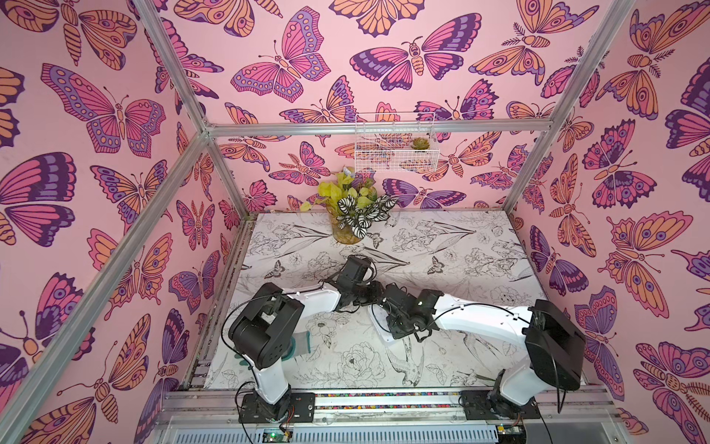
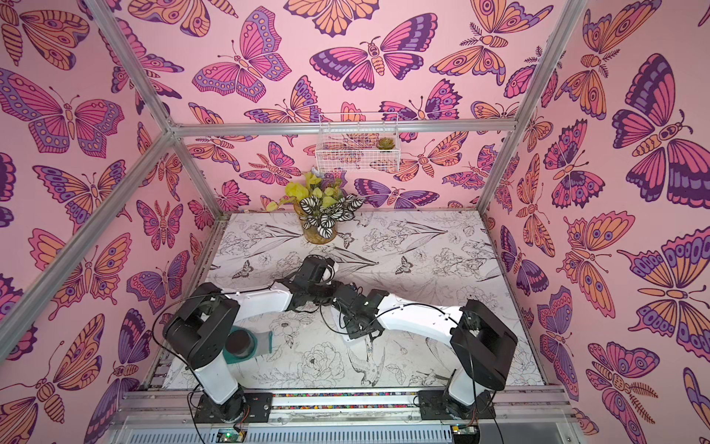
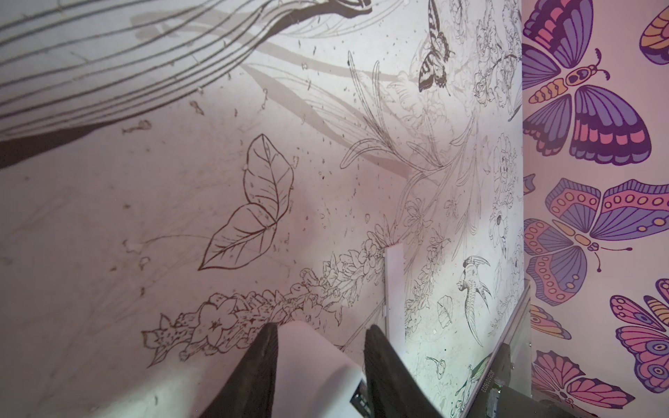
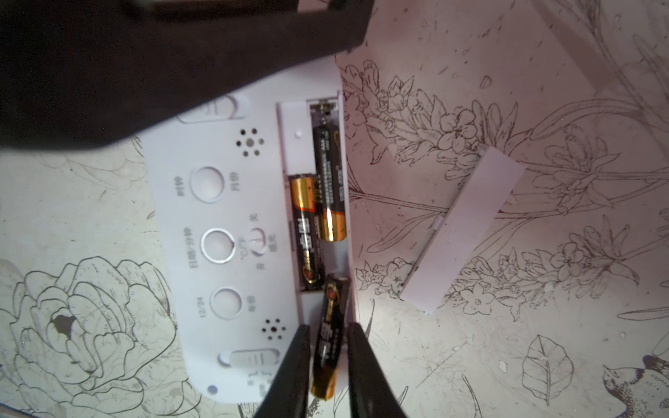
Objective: Insert the battery into the alarm
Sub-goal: Install the battery in the alarm.
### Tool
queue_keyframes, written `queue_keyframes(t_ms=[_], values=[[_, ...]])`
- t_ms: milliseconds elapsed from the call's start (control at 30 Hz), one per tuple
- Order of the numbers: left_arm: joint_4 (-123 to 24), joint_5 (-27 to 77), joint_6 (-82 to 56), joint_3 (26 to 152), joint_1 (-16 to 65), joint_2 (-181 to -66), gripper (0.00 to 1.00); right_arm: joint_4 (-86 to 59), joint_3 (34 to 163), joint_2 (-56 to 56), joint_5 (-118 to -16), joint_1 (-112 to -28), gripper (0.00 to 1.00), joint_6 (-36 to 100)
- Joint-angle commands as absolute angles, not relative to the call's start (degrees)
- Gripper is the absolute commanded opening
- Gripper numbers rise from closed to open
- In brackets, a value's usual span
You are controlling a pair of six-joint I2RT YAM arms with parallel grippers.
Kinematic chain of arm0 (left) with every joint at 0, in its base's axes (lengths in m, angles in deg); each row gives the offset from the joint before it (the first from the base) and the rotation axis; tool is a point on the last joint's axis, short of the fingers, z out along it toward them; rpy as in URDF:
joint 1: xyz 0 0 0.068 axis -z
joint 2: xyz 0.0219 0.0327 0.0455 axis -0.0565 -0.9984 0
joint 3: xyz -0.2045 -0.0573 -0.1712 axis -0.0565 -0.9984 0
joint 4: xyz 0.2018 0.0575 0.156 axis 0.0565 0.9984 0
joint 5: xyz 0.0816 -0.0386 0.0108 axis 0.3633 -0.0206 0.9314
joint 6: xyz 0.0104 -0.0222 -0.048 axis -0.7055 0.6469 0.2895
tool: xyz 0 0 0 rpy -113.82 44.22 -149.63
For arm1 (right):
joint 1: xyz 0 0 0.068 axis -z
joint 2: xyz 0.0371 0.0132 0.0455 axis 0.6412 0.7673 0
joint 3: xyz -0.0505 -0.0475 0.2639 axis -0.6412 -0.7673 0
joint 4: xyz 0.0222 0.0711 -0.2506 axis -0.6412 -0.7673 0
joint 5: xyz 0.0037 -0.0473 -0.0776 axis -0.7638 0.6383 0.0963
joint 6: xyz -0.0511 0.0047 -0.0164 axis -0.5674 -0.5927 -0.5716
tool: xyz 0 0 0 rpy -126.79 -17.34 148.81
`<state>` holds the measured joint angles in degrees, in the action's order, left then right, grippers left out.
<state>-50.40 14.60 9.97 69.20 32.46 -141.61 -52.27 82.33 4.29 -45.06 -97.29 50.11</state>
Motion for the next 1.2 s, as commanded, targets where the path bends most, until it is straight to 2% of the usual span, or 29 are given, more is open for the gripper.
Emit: queue_keyframes(t_ms=[0,133,267,633,1167], values=[[-50.39,14.12,9.55,68.81,32.55,-142.47,0.43,-53.92,83.13,3.65,-44.24,-97.07,0.23,49.85],[-50.35,14.28,9.56,68.81,32.60,-142.27,0.43,-54.08,83.41,3.53,-44.19,-97.01,0.23,49.63],[-50.35,14.19,9.55,68.81,32.56,-142.22,0.43,-53.93,83.58,3.73,-44.10,-96.85,0.17,49.54],[-50.34,14.01,9.64,68.81,32.62,-142.31,0.43,-53.53,83.74,4.00,-44.97,-96.42,0.14,49.59],[-50.37,13.93,9.57,69.08,32.61,-142.69,0.43,-53.93,84.26,4.38,-47.42,-95.79,0.16,49.10]])
